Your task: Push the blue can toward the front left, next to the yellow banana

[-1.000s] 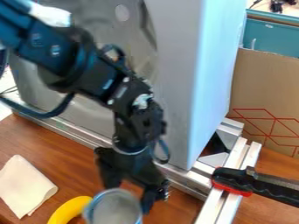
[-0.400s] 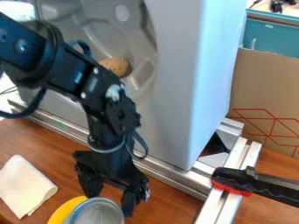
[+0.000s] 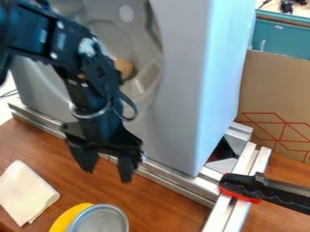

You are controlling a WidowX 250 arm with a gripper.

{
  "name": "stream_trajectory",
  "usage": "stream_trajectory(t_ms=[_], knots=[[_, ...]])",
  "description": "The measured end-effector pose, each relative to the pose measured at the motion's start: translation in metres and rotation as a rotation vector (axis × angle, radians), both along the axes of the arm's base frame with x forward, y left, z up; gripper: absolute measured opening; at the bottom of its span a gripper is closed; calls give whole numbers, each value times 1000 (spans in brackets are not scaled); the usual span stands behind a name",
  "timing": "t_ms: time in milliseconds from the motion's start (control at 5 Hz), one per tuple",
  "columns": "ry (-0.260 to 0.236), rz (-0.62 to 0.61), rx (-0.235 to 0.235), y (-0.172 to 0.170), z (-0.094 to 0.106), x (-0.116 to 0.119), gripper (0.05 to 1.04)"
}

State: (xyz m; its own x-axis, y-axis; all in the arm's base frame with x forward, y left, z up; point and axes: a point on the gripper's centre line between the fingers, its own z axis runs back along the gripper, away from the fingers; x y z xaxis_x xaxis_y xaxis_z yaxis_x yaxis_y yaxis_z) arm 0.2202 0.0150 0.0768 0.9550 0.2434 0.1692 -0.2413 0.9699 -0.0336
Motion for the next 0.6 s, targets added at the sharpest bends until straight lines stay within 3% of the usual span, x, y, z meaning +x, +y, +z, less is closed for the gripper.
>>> stream_trajectory(t_ms=[200,400,600], knots=[[87,-40,35,24,8,-14,999],[208,-98,114,47,15,-35,999],[202,-78,141,71,26,-48,999]])
